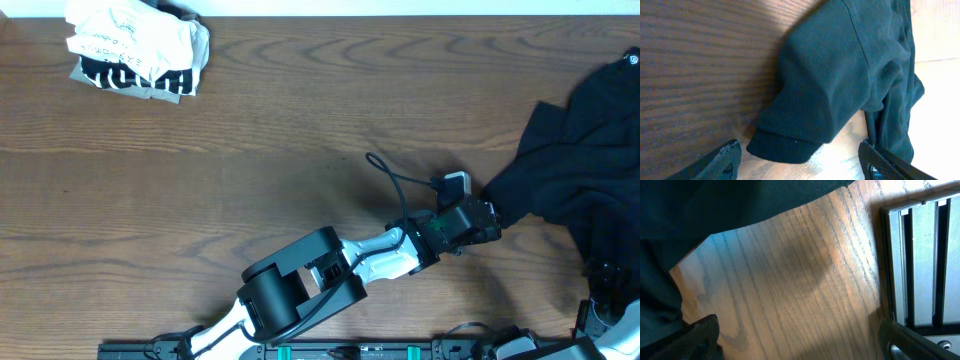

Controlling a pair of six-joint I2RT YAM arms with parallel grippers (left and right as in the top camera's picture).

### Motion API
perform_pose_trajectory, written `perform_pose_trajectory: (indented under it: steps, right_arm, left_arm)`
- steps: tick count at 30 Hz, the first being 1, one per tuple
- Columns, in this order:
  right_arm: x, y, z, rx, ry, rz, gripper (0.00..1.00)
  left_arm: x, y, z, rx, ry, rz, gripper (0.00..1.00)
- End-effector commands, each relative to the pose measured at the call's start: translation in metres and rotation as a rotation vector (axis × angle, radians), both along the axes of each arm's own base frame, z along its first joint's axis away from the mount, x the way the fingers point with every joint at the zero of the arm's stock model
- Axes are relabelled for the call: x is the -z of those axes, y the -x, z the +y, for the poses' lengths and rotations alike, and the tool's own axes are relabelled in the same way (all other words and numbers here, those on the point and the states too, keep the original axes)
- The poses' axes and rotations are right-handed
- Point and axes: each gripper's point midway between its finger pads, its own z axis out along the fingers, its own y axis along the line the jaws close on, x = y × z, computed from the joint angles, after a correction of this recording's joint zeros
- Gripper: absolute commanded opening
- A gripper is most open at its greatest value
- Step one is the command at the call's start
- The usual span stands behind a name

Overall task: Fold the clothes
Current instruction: 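Grasp the black shirt's edge with the left gripper, then drag the shirt leftward with the left gripper to spread it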

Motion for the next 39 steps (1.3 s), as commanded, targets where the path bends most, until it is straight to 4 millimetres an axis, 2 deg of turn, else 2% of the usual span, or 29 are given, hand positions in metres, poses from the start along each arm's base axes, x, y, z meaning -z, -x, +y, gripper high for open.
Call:
perform_pose_trajectory:
  steps: [1, 8, 13, 17, 18, 20, 26, 31, 39]
  right_arm:
    - [0.000, 0.004, -0.002, 0.005, 0.006, 0.010, 0.99]
    - [0.000, 0.004, -0.002, 0.005, 0.005, 0.011, 0.99]
    - [0.000, 0.004, -0.002, 0.005, 0.006, 0.010, 0.99]
    - [0.000, 0.004, -0.002, 0.005, 0.006, 0.010, 0.99]
    - [0.000, 0.004, -0.002, 0.005, 0.006, 0.010, 0.99]
    - [0.000, 0.004, -0.002, 0.005, 0.006, 0.010, 0.99]
    - [0.000, 0.004, -0.001, 0.005, 0.002, 0.012, 0.99]
    - [0.000, 0.004, -0.001, 0.005, 0.002, 0.012, 0.99]
    - [0.000, 0.004, 0.000, 0.004, -0.001, 0.014, 0.99]
  left_arm:
    - [0.004, -0.009, 0.001, -0.044, -0.008, -0.012, 0.77]
    - [0.004, -0.013, -0.002, -0.052, 0.015, -0.027, 0.77]
    - [0.017, -0.012, -0.002, -0.074, 0.021, 0.013, 0.77]
    - [0.016, -0.013, -0.003, -0.075, 0.026, 0.009, 0.77]
    - [0.016, -0.014, -0.003, -0.076, 0.027, 0.009, 0.75]
    - [0.016, -0.015, -0.002, -0.083, 0.025, 0.005, 0.58]
    - [0.014, -0.026, 0.003, -0.112, 0.022, -0.018, 0.36]
    - [0.014, -0.043, 0.012, -0.137, 0.017, -0.027, 0.08]
    - [0.017, -0.082, 0.039, -0.176, -0.022, -0.057, 0.06]
